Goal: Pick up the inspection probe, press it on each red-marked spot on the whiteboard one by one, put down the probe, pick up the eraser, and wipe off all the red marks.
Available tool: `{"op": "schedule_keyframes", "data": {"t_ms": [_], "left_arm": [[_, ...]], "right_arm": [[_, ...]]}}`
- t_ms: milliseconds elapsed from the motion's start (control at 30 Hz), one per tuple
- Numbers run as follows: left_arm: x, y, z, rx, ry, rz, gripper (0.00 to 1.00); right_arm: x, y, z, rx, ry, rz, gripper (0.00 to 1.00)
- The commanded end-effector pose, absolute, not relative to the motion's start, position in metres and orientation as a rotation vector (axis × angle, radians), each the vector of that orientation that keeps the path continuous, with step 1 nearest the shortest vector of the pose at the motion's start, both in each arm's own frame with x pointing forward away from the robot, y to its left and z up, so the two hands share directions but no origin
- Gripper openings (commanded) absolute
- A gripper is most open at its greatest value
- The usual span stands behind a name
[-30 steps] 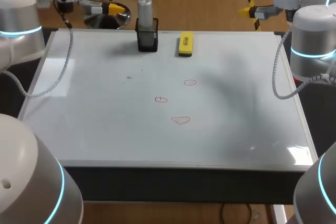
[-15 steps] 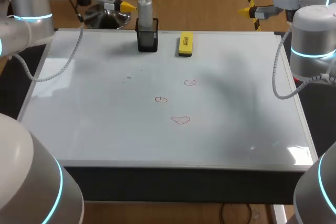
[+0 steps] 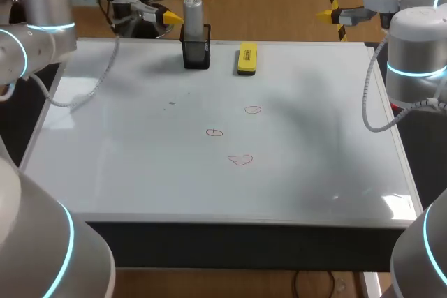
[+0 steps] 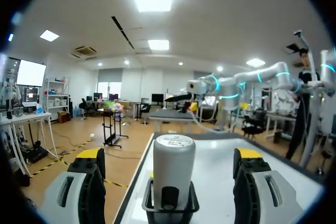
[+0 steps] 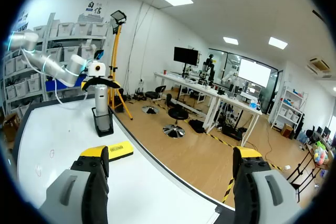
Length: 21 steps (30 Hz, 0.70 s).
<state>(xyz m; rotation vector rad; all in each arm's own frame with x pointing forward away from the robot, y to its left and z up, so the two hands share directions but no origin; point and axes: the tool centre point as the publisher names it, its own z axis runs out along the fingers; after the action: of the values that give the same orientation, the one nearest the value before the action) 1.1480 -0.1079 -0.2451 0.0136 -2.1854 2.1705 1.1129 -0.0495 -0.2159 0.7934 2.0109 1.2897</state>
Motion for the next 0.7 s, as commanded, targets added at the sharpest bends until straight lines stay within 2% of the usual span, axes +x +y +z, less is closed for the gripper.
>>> {"op": "schedule_keyframes", "data": {"t_ms": [33, 700], "left_arm": [[1.146, -0.116, -0.256, 0.032, -2.166, 2.197, 1.00], [1.136, -0.146, -0.277, 0.133, -2.141, 2.228, 1.00]], "right_arm": [[1.113, -0.050, -0.216, 0.793, 2.013, 1.289, 1.00], [1.113, -0.050, -0.216, 0.793, 2.013, 1.289, 1.00]]}}
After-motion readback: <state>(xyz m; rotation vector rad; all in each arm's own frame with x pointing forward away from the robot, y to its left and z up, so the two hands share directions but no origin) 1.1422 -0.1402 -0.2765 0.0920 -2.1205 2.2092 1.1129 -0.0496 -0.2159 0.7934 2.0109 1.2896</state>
